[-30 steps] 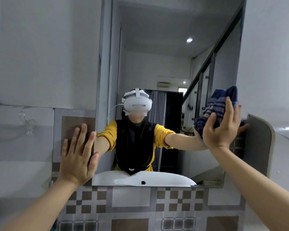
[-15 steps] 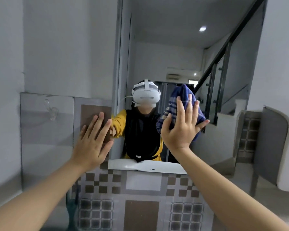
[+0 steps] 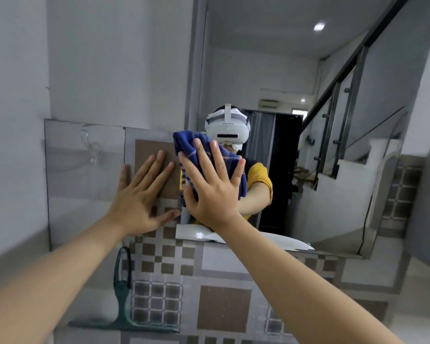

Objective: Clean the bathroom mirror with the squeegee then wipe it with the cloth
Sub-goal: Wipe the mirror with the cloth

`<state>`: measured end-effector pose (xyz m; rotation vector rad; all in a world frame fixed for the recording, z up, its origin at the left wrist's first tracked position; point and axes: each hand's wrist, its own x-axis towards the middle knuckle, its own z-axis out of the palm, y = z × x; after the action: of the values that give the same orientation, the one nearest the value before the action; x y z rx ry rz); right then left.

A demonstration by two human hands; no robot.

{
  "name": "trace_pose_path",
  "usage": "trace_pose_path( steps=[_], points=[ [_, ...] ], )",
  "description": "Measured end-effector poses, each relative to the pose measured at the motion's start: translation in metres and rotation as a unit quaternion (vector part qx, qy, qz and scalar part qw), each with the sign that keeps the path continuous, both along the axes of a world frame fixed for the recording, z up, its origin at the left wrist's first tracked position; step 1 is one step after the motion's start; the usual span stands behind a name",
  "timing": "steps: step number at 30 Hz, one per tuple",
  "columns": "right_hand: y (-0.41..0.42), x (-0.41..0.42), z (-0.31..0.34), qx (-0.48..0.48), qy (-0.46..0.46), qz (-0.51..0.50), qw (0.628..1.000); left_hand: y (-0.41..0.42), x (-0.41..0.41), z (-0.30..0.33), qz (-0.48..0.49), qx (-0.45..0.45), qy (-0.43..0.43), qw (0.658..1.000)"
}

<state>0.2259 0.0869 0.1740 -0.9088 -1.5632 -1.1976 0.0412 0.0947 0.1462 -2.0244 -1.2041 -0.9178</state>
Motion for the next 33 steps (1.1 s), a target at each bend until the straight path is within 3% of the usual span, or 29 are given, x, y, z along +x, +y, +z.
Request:
trace_pose_path(
  steps=[8, 16, 26, 33],
  points=[
    [-0.008, 0.055, -0.012, 0.001, -0.146, -0.003, 0.989, -0.001, 0.000, 0.001, 0.011, -0.009, -0.001, 1.000],
    [-0.021, 0.154, -0.015, 0.020, -0.137, -0.049, 0.989, -0.004, 0.003, 0.001, 0.033, -0.009, 0.019, 0.999],
    [-0.036, 0.252, -0.026, -0.049, 0.048, -0.004, 0.998, -0.006, 0.007, 0.002, 0.036, -0.026, 0.009, 0.999],
    [-0.040, 0.256, -0.062, -0.101, 0.289, 0.016, 0.952, -0.008, 0.008, 0.003, 0.029, -0.034, -0.001, 0.999]
  ],
)
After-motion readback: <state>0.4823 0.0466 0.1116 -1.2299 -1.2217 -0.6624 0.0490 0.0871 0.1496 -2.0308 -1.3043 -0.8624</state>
